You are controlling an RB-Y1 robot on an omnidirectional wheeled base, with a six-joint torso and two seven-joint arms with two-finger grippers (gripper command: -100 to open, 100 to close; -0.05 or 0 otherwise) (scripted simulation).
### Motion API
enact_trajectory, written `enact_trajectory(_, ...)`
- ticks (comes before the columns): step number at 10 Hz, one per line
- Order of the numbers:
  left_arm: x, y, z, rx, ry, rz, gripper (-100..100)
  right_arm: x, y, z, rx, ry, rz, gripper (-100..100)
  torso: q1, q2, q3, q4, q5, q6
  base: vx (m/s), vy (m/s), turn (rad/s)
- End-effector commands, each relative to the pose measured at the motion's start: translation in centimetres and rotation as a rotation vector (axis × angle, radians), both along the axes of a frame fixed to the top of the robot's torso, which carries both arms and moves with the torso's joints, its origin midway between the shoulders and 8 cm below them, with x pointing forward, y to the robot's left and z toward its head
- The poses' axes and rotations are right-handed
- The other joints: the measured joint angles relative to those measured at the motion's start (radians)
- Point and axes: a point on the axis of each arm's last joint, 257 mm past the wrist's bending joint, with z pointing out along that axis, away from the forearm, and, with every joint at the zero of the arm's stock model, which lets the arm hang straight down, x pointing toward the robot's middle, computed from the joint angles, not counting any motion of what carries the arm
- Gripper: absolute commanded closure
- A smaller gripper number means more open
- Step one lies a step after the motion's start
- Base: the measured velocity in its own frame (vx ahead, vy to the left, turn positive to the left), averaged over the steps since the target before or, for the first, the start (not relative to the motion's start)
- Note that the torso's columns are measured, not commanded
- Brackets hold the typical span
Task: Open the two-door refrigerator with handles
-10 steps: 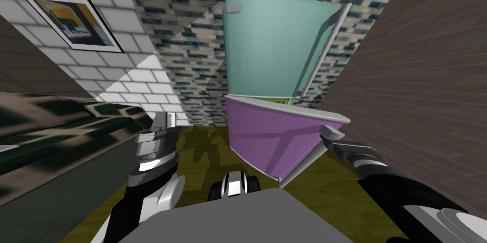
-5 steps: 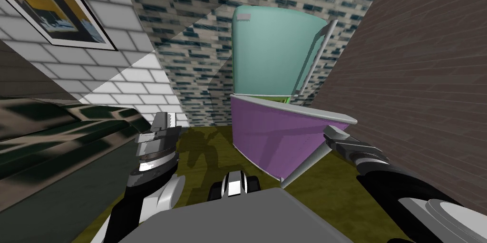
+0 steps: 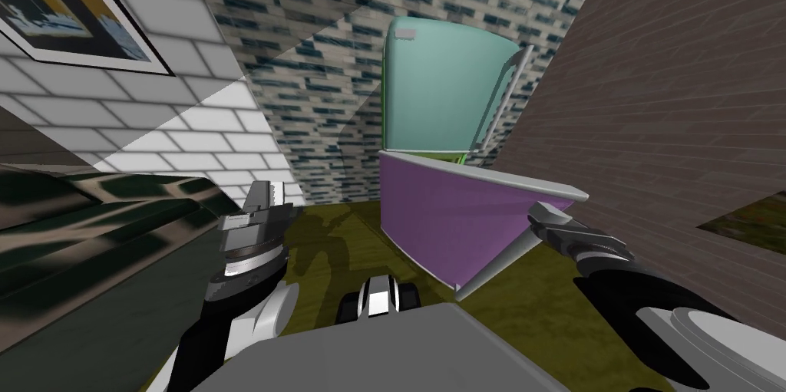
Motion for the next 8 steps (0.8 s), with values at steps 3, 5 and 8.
enact_trajectory(3, 0.0, 0.0, 0.0, 0.000, 0.000, 0.000, 0, -1.8, -2.4, -0.5, 0.010, 0.007, -0.074, 100, 0.001, -0.006, -0.002, -0.002, -0.003, -0.001, -0.011, 0.188, -0.026)
enact_trajectory(5, 0.0, 0.0, 0.0, 0.000, 0.000, 0.000, 0, -2.7, -3.5, -0.5, 0.010, 0.008, -0.109, 100, -0.001, -0.004, -0.001, -0.002, -0.004, -0.003, -0.049, 0.239, -0.027)
enact_trajectory(8, 0.0, 0.0, 0.0, 0.000, 0.000, 0.000, 0, -4.5, -5.7, -0.5, 0.009, 0.008, -0.179, 100, 0.000, -0.009, -0.004, -0.004, -0.004, -0.004, -0.011, 0.263, -0.035)
